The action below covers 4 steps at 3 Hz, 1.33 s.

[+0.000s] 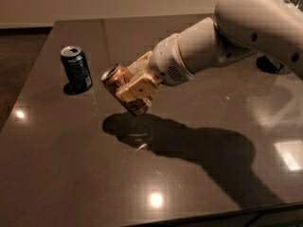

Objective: Place orange can upright

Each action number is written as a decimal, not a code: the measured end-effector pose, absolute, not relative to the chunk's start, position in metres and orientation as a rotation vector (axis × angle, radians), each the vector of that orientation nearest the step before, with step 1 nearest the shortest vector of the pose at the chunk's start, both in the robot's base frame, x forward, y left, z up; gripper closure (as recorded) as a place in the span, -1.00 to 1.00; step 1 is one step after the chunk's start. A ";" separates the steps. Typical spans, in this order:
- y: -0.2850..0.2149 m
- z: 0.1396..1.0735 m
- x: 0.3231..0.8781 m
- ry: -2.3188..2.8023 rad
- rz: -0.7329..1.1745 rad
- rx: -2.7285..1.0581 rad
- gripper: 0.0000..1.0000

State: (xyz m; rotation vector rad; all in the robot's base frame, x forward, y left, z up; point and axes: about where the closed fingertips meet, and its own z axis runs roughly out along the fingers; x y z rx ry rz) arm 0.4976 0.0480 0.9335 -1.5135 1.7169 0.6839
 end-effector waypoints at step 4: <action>0.035 0.926 0.509 1.400 0.848 -1.291 1.00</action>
Offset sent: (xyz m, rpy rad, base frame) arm 0.0109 -0.0197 0.0000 0.3770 -0.1310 0.0106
